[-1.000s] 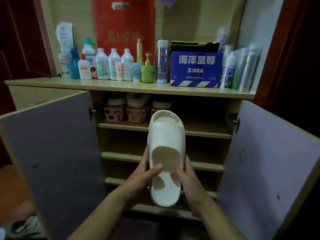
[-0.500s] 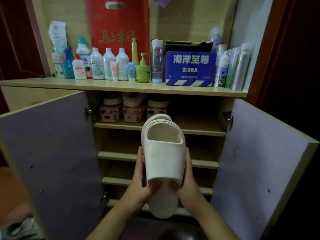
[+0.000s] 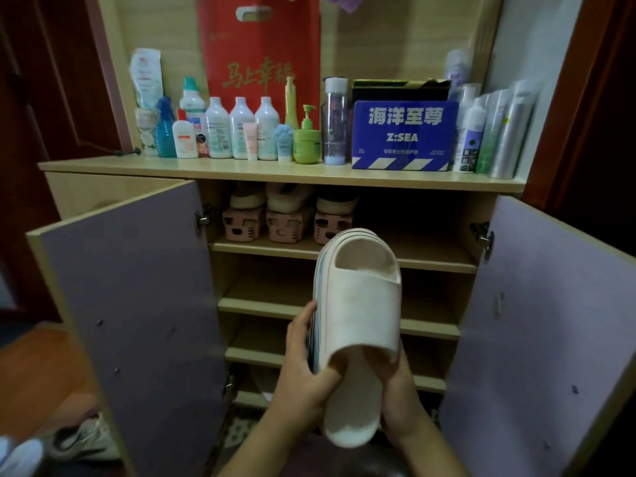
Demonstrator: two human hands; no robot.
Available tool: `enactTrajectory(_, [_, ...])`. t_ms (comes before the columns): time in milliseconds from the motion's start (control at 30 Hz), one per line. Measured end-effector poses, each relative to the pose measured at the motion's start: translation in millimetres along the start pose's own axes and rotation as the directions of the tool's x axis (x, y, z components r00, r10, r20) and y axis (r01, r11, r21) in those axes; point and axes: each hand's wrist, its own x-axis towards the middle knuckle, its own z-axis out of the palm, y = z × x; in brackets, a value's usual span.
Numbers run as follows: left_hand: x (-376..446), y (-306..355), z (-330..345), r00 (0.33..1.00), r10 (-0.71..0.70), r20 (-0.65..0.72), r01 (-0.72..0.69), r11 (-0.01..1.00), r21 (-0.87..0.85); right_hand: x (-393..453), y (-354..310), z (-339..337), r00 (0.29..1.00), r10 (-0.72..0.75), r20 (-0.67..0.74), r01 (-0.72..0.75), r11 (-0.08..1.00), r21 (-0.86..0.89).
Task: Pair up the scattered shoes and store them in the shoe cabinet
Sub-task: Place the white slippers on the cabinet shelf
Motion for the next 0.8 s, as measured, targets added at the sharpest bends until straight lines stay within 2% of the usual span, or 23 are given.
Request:
enactTrajectory(167, [0.8, -7.8, -6.8, 0.999, -0.029, -0.038, 0.029, 0.999, -0.016, 1.6, 3.0, 2.0, 0.998, -0.002, -0.068, -0.006, 0.992, -0.123])
enactTrajectory(267, [5.5, -10.5, -6.1, 0.993, -0.112, -0.046, 0.112, 0.994, -0.016, 4.2, 4.2, 1.4, 0.994, 0.042, -0.103, -0.058, 0.985, -0.164])
enactTrajectory(400, [24.7, -6.6, -2.5, 0.944, -0.323, -0.067, 0.318, 0.944, -0.086, 10.5, -9.4, -2.1, 0.963, 0.234, -0.134, -0.267, 0.894, -0.359])
enactTrajectory(467, [42.1, -1.2, 0.1, 0.917, -0.398, -0.032, 0.389, 0.908, -0.156, 13.2, -20.0, -9.8, 0.945, 0.315, -0.092, -0.326, 0.869, -0.372])
enactTrajectory(533, [64.9, 4.4, 9.2, 0.901, -0.434, 0.024, 0.432, 0.889, -0.155, 17.7, -30.3, -17.6, 0.952, 0.293, -0.091, -0.307, 0.909, -0.280])
enactTrajectory(633, [101.2, 11.9, 36.2, 0.859, -0.499, 0.115, 0.511, 0.848, -0.141, 35.0, -50.5, -21.2, 0.946, 0.217, -0.241, -0.261, 0.951, -0.165])
enactTrajectory(800, [169.5, 20.2, 72.0, 0.842, -0.449, 0.299, 0.503, 0.854, -0.134, 97.9, -108.5, -24.4, 0.879, 0.118, -0.462, -0.296, 0.895, -0.334])
